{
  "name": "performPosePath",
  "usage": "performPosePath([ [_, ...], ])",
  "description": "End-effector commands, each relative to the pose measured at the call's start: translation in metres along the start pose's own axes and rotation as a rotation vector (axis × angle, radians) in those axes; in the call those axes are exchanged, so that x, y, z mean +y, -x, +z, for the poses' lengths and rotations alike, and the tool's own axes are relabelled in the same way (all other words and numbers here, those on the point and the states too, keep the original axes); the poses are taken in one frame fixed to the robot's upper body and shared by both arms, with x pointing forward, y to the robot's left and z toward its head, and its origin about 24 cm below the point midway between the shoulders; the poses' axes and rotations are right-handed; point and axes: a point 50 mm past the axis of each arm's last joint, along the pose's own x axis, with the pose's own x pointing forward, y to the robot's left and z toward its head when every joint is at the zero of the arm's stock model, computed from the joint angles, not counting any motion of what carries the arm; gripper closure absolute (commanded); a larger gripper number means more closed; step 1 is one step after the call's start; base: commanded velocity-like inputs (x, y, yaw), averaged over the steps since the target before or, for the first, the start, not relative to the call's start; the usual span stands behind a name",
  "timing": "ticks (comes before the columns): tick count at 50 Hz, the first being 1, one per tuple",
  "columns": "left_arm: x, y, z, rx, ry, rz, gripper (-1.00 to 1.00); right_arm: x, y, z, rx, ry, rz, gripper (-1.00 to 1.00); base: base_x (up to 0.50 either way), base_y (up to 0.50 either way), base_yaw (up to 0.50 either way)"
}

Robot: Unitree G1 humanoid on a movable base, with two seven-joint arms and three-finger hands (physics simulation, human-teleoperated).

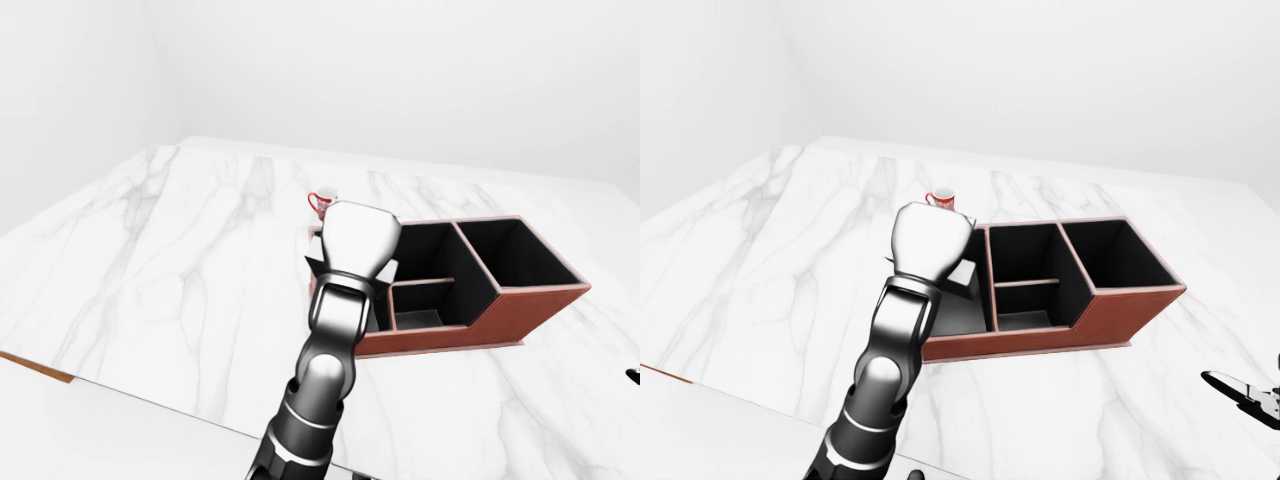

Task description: Pick up the book and place it in the left compartment of the caddy.

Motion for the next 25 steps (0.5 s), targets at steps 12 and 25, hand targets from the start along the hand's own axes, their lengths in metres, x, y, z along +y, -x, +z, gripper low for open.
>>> performPosePath([
  [12,-0.011,-0.005,0.016,-0.064,0.011,0.013,1.00,0.000,0.000,0.000,-0.002,-0.002,0.003,-1.00,0.00,0.00,0.00],
  [25,-0.023,-0.010,0.021,-0.090,0.012,-0.009,1.00,0.000,0.001,0.000,-0.003,-0.001,0.007,-1.00,0.00,0.00,0.00],
])
